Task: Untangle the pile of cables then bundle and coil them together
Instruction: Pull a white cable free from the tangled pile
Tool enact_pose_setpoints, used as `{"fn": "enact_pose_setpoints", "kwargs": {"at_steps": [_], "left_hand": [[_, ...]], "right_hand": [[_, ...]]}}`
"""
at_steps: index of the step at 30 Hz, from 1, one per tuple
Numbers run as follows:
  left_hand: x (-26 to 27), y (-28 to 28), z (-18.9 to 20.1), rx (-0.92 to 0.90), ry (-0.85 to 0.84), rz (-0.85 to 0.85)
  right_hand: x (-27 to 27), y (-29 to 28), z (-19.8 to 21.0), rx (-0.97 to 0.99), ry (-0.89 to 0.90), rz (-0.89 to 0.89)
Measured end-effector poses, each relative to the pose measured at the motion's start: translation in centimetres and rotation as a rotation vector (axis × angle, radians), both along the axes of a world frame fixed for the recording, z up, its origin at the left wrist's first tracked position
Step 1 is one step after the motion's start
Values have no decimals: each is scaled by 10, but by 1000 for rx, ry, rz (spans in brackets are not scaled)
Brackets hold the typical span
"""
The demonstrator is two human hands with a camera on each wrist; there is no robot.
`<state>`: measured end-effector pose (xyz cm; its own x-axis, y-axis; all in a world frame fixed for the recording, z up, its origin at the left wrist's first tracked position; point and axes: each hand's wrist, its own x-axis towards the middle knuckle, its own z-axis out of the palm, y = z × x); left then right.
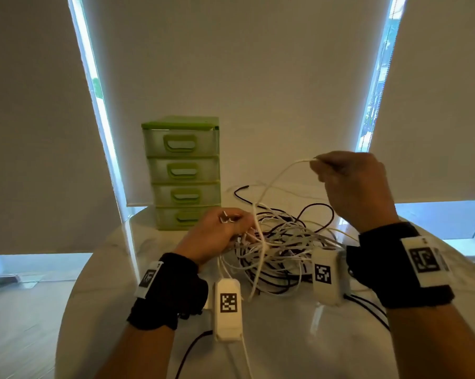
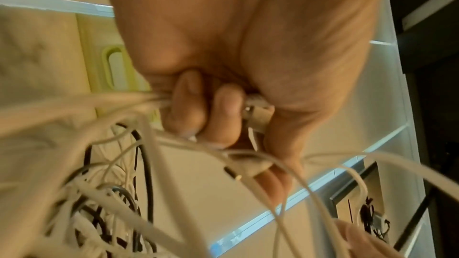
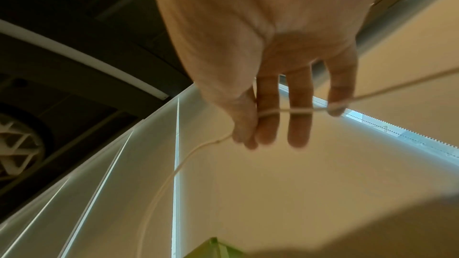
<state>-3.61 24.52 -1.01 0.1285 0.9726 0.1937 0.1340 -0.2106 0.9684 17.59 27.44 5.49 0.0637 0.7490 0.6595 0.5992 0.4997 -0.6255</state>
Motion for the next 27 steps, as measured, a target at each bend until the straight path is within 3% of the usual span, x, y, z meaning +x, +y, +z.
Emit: {"fn": "enact_pose_setpoints", "kwargs": {"at_steps": [4, 8, 10, 16, 20, 27], "left_hand": [[-12, 8, -1, 46, -306, 182], [-17, 5, 10, 78, -622, 263], [-16, 3, 12, 75, -588, 286], [-9, 4, 9, 37, -497, 175], [-4, 2, 3, -26, -400, 8], [-13, -4, 4, -1, -166, -269]], "right_hand": [[13, -12, 11, -196, -137, 184], [33, -23, 18, -468, -46, 394], [30, -23, 11, -557, 30, 454], [-18, -17, -10, -777, -92, 590], [-43, -16, -22, -752, -295, 662], [-46, -15, -28, -771, -307, 760]]}}
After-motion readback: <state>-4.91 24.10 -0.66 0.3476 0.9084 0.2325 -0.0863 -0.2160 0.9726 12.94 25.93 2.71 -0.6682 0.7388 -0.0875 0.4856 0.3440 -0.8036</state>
